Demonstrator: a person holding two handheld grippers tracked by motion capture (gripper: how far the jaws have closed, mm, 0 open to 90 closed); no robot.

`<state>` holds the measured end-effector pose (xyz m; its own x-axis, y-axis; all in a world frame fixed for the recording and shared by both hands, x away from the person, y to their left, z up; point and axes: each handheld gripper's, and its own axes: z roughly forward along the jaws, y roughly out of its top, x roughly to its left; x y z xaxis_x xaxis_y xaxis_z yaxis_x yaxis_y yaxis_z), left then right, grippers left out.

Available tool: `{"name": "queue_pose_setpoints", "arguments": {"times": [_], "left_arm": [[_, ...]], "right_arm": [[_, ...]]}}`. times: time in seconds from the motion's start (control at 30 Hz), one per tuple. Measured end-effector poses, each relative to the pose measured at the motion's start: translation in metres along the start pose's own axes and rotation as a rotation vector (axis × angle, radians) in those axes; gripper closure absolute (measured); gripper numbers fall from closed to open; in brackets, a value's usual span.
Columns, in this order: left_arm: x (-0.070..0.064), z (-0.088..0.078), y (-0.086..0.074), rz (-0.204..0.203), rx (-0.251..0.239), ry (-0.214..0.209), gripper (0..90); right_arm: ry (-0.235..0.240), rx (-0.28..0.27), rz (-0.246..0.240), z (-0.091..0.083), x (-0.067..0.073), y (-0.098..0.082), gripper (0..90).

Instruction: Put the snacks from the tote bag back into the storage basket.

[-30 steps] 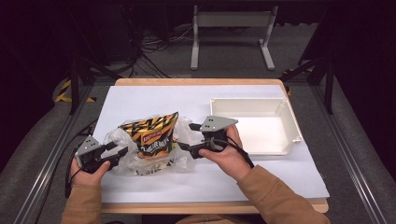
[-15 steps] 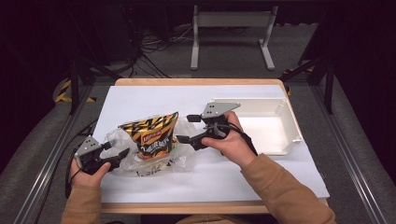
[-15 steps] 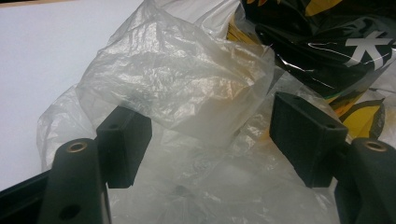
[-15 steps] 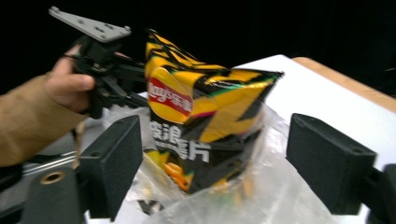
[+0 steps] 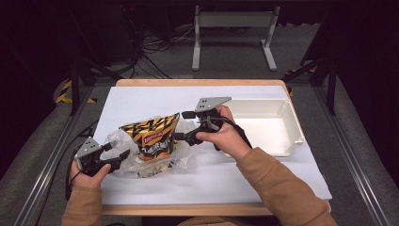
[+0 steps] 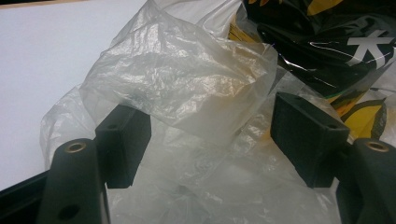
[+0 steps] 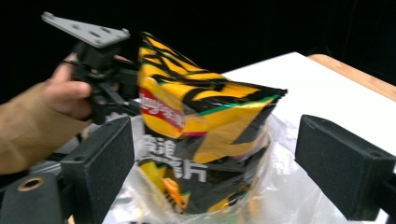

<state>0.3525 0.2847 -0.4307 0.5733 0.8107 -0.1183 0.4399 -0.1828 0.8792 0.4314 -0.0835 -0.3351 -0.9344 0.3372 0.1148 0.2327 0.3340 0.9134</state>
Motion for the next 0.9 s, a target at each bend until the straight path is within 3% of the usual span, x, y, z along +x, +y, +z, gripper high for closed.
{"name": "queue_pose_setpoints", "arguments": {"times": [0.4, 0.7, 0.9], "left_arm": [[0.0, 0.0, -0.001, 0.001, 0.004, -0.005, 30.0], [0.0, 0.002, -0.002, 0.007, 0.006, -0.004, 30.2], [0.0, 0.001, -0.002, 0.004, 0.006, -0.002, 30.2]], "right_arm": [[0.024, 0.007, -0.014, 0.027, -0.009, 0.002, 12.7], [0.048, 0.009, -0.043, 0.041, -0.009, 0.004, 16.3], [0.039, 0.063, -0.097, 0.044, -0.007, 0.006, 37.6]]}}
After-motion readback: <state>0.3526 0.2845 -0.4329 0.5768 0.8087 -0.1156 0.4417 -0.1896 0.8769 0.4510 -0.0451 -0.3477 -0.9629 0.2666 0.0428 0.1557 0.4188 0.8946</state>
